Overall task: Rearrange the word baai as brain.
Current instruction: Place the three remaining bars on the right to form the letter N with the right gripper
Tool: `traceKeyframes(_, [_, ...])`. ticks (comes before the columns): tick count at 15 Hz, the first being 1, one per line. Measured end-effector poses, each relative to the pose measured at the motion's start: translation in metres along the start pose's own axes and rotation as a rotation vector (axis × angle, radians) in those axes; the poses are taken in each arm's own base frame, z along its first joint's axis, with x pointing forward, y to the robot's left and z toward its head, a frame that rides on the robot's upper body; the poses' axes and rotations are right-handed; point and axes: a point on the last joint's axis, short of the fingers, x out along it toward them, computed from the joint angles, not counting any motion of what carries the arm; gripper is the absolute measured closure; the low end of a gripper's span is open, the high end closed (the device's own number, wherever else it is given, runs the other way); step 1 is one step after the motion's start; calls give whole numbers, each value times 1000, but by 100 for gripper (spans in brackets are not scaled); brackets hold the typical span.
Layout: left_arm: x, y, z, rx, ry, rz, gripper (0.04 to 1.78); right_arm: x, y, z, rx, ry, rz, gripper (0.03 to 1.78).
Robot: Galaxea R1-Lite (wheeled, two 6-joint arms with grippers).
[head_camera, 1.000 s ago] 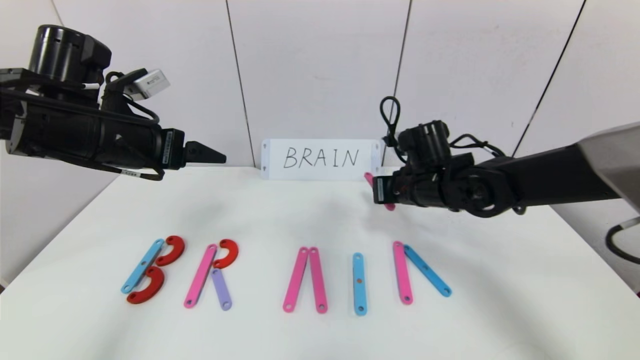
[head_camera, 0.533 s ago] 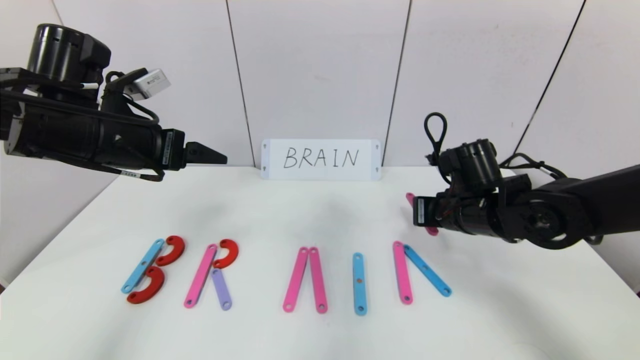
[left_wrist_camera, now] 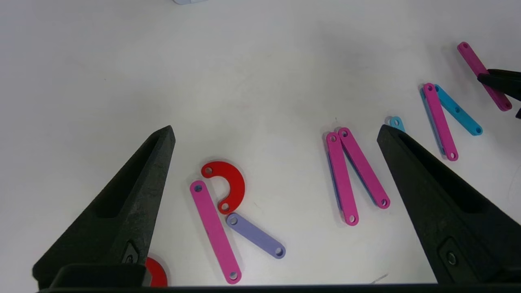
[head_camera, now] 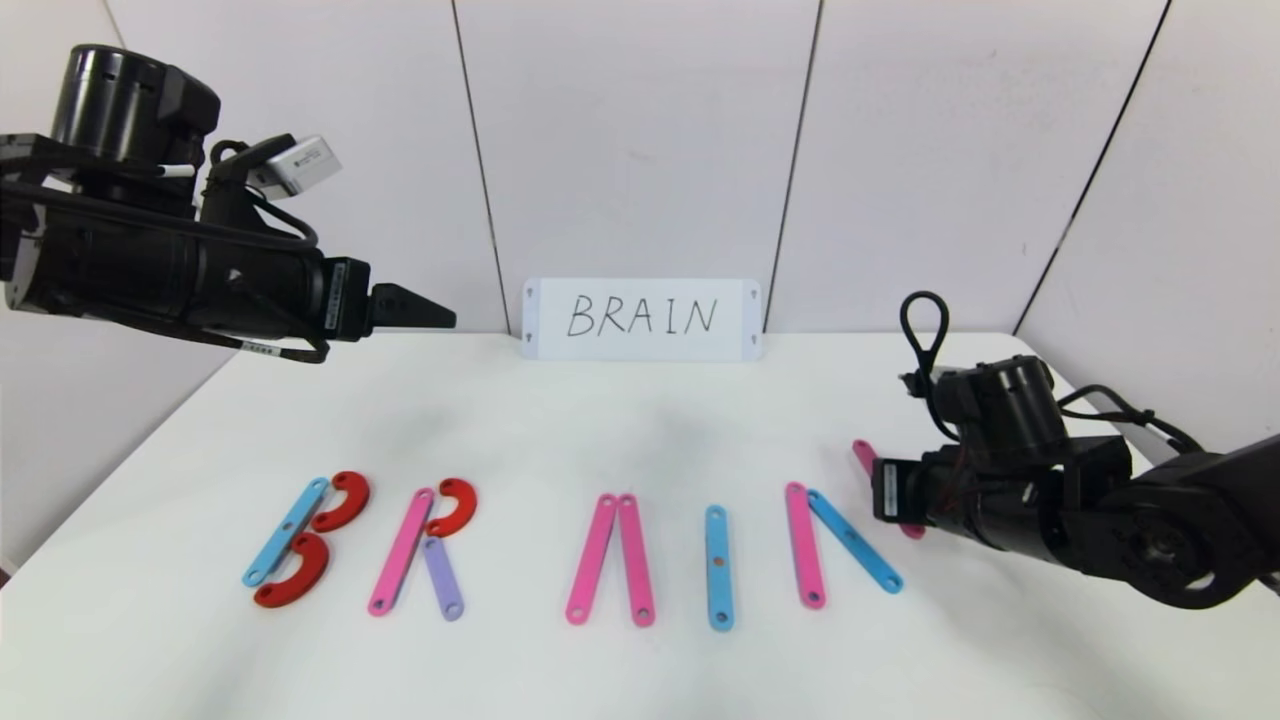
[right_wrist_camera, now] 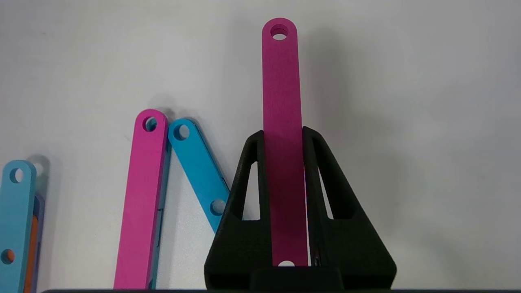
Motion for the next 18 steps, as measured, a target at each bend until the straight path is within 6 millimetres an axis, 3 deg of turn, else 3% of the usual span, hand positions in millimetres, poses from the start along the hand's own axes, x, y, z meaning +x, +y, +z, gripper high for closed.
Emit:
traceKeyframes(4, [0,0,0,1,1,-1,8,0,-3,-14,15,35,0,154])
traceKeyframes(15, [0,-1,0,2,1,-3,8,6,-4,-20,43,59,-19,154])
traceKeyframes(18, [0,-1,0,1,1,-3,8,8,-4,-22,55,67,-24,143])
